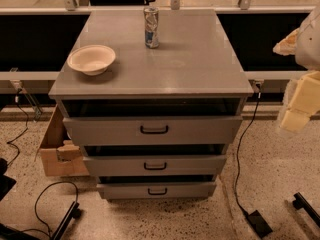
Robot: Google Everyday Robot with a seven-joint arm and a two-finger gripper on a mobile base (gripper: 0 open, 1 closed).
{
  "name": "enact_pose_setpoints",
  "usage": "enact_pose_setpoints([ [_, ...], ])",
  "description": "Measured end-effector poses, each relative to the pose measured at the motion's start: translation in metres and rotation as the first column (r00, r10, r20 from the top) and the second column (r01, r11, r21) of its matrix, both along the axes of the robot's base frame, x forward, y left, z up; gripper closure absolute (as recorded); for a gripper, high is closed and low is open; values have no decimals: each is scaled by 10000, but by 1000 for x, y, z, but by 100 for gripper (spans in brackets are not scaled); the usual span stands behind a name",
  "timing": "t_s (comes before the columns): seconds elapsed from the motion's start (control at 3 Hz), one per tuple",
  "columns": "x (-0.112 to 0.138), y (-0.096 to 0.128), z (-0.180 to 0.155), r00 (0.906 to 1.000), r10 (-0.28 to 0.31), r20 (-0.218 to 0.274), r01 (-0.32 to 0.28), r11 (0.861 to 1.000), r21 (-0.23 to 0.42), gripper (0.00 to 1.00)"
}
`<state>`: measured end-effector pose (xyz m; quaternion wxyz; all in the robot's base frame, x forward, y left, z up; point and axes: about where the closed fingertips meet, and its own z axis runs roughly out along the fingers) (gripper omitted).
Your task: Open bottom drawer
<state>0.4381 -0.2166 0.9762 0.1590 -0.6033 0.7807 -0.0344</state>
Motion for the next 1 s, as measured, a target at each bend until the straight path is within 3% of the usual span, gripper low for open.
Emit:
enact_pose_setpoints([
  [0.67,4,1,-2,9996,-119,270,118,9999,22,0],
  [1.0,15,14,-34,9982,-347,493,347,9994,6,0],
])
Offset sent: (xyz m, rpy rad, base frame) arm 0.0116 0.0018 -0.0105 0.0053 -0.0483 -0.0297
